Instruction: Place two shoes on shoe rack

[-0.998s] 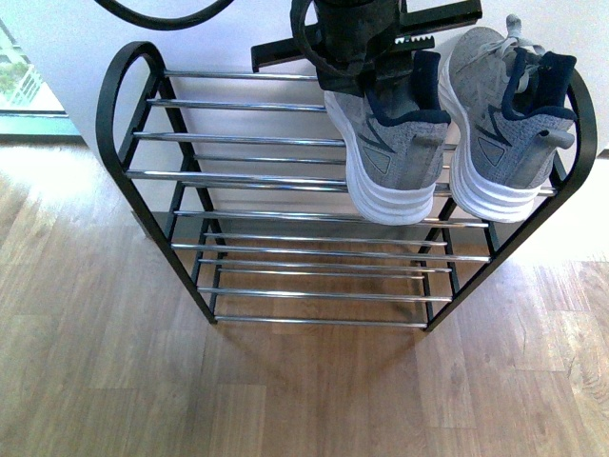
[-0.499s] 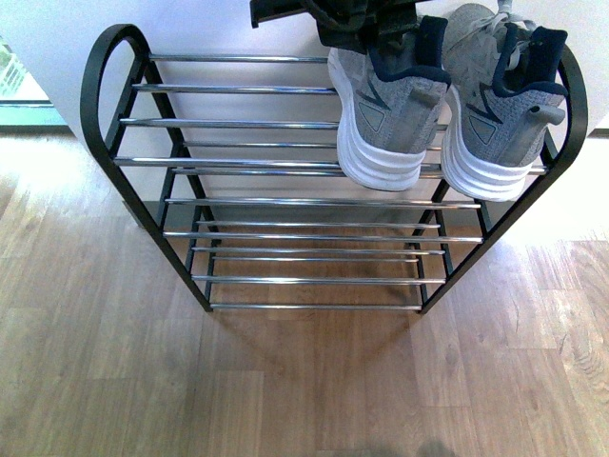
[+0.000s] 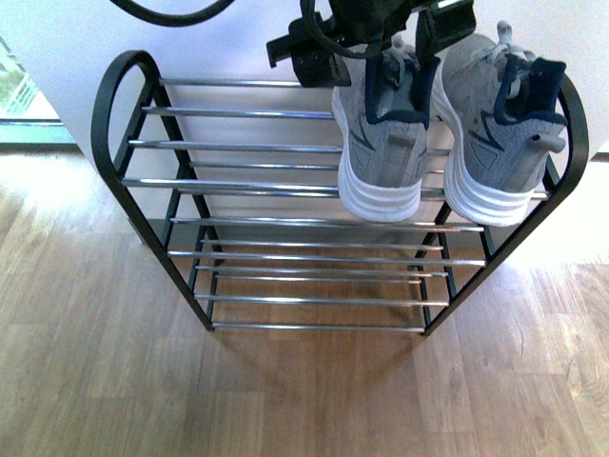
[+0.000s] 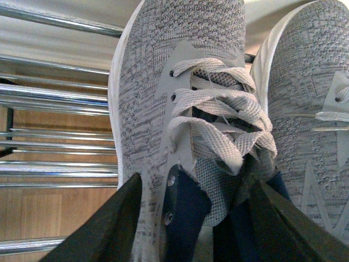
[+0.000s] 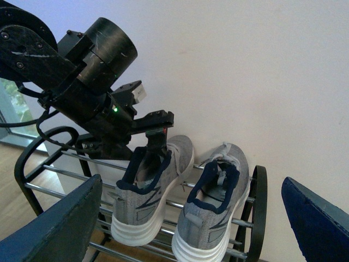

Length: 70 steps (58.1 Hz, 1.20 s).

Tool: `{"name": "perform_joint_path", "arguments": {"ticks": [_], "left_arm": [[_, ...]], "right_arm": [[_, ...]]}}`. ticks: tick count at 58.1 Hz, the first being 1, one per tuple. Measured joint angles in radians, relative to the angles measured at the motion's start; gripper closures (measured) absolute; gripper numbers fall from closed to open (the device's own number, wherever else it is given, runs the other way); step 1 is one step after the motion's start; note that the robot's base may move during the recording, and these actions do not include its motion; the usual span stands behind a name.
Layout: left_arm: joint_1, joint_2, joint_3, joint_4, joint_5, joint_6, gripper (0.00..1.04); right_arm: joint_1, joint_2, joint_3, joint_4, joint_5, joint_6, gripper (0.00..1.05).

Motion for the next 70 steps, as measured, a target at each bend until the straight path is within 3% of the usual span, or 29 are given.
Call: {"name": "perform_joint_path", "arguments": {"ticks": [7, 20, 30, 35, 37, 38, 40, 44, 49, 65, 70], "left_arm": [[0.001, -0.060, -0.056, 0.027, 0.004, -0.038, 0.08], [-0.014, -0.223, -0.196, 0.088, -0.074, -0.046, 0.09], [0.011, -0.390, -0.377, 0.117, -0.240, -0.033, 0.09], [0.063, -0.476, -0.486, 0.145, -0.396, 0.005, 0.10], [0.077, -0.499, -0.563, 0.290, -0.480, 0.080, 0.15], [0.085, -0.516, -0.626, 0.464, -0.550, 0.144, 0.20], [0.100, -0.548, -0.730, 0.666, -0.591, 0.258, 0.26], [0.134, -0.632, -0.961, 1.030, -0.575, 0.435, 0.40], [0.193, -0.771, -1.204, 1.307, -0.515, 0.571, 0.57], [0.354, -1.028, -1.568, 1.402, -0.369, 0.640, 1.03], [0.398, -1.105, -1.641, 1.402, -0.327, 0.646, 1.03]], "right_arm": [[0.000, 0.000, 0.000, 0.000, 0.000, 0.000, 0.09], [0.000, 0.000, 0.000, 0.000, 0.000, 0.000, 0.09], [0.000, 0.000, 0.000, 0.000, 0.000, 0.000, 0.09], [0.000, 0.000, 0.000, 0.000, 0.000, 0.000, 0.09], [0.000, 0.000, 0.000, 0.000, 0.000, 0.000, 0.09], [0.000, 0.000, 0.000, 0.000, -0.001, 0.000, 0.09], [0.000, 0.000, 0.000, 0.000, -0.001, 0.000, 0.09], [0.000, 0.000, 0.000, 0.000, 0.001, 0.000, 0.09], [0.000, 0.000, 0.000, 0.000, 0.000, 0.000, 0.09], [0.000, 0.000, 0.000, 0.000, 0.000, 0.000, 0.09], [0.000, 0.000, 0.000, 0.000, 0.000, 0.000, 0.09]]}}
